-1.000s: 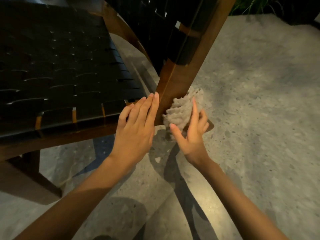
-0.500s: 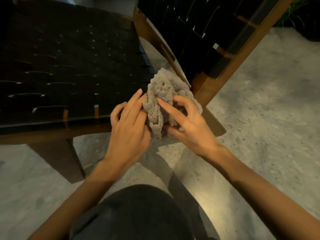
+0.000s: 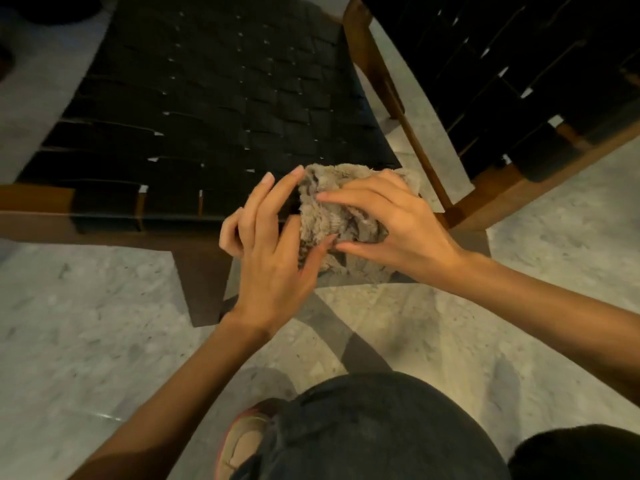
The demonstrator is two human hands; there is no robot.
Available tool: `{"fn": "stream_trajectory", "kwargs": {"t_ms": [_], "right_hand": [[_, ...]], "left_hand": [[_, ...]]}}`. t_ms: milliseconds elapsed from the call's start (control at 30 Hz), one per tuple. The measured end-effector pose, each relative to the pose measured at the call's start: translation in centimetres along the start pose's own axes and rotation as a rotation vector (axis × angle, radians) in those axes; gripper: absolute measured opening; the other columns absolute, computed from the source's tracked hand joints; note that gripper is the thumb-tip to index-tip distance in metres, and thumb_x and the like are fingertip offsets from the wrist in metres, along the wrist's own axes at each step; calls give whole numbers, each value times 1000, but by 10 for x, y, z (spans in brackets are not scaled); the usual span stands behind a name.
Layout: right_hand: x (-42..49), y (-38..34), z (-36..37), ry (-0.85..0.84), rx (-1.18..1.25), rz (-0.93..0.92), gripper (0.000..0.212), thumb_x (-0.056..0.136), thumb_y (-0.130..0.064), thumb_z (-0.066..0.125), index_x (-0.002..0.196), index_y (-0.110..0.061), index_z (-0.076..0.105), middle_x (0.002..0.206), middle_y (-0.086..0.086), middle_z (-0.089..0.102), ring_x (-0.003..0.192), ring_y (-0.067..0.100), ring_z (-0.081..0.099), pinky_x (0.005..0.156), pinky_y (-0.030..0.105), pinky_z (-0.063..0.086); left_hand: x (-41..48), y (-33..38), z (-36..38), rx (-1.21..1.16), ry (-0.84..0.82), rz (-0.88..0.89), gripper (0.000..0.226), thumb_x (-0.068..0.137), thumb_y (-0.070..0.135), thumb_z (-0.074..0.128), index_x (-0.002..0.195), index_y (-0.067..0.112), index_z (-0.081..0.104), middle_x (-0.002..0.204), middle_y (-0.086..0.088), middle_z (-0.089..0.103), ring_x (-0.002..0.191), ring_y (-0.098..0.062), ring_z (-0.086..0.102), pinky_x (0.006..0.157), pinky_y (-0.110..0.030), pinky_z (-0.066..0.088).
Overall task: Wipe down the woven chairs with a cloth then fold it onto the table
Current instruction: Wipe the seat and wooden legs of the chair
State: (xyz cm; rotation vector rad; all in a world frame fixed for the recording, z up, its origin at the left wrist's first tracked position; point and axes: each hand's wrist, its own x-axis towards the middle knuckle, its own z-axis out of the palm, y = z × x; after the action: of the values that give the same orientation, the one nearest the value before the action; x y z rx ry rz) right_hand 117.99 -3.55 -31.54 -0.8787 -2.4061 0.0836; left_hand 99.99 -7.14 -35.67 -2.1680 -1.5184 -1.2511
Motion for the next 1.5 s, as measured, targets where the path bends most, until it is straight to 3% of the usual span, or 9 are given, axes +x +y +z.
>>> {"fn": "stream_trajectory", "kwargs": {"t_ms": [233, 467, 600, 700, 800, 867, 967, 1167, 1500], "right_hand": [[73, -51, 30, -80, 117, -132, 57, 87, -35, 66, 137, -15, 48, 133, 2, 53, 125, 16, 43, 109, 20, 25], [151, -127, 66, -111, 62, -328, 68, 85, -38, 65, 144, -18, 38, 143, 1, 46, 134, 17, 38, 116, 32, 23], [178, -151, 79, -102, 4, -368, 68, 85, -41, 63, 145, -22, 37, 140, -4, 49, 130, 17, 41, 110, 30, 24], [176, -148, 82, -67, -117, -365, 65, 85, -44, 58, 144, -25, 39, 140, -8, 48, 120, 17, 43, 93, 28, 33], [162, -135, 78, -28, -129, -322, 61, 86, -46, 56, 140, -21, 45, 137, -6, 50, 108, 18, 42, 83, 28, 36], [153, -126, 75, -15, -111, -291, 62, 85, -47, 57, 139, -19, 47, 133, -4, 53, 102, 17, 40, 81, 25, 33], [140, -117, 71, -16, -110, -266, 63, 85, -47, 59, 139, -18, 47, 131, -4, 54, 97, 17, 39, 80, 22, 29], [105, -94, 59, 26, -163, -226, 62, 82, -43, 63, 134, -13, 51, 128, 4, 57, 99, 23, 48, 79, 31, 42], [12, -8, 8, -158, -336, -133, 67, 74, -39, 66, 130, -4, 52, 128, 17, 55, 104, 33, 55, 83, 43, 48]], "left_hand": [[-6, -44, -42, 33, 364, -274, 28, 94, 32, 47, 96, 5, 55, 132, -4, 28, 125, -26, 27, 107, -48, 25], [-22, -96, -98, 109, 672, -505, 24, 93, 20, 51, 95, -4, 49, 114, -23, 39, 109, -23, 35, 96, -27, 30], [-18, -114, -118, -16, 752, -592, 24, 94, 15, 54, 106, -4, 47, 119, -13, 39, 112, -25, 44, 90, -46, 43], [-19, -115, -119, -26, 670, -458, 47, 94, 17, 56, 131, 0, 32, 144, -22, 25, 134, -34, 31, 106, -47, 36], [-17, -117, -115, 144, 379, -303, 55, 101, 24, 39, 148, 9, 14, 156, -19, 9, 146, -25, -3, 119, -46, 0], [-15, -117, -110, 254, 257, -275, 52, 103, 31, 23, 150, 12, 13, 156, -13, 9, 145, -18, -10, 117, -44, -10], [-14, -109, -98, 329, 198, -243, 53, 102, 32, 17, 148, 6, 18, 155, -15, 18, 145, -19, -5, 116, -44, -11], [-18, -80, -65, 382, 172, -238, 55, 100, 34, 14, 146, 5, 18, 152, -12, 18, 146, -19, -1, 114, -39, -17], [-22, 10, 19, 498, -18, -74, 52, 102, 38, 19, 144, 9, 19, 153, -10, 21, 141, -26, 16, 113, -50, -12]]}}
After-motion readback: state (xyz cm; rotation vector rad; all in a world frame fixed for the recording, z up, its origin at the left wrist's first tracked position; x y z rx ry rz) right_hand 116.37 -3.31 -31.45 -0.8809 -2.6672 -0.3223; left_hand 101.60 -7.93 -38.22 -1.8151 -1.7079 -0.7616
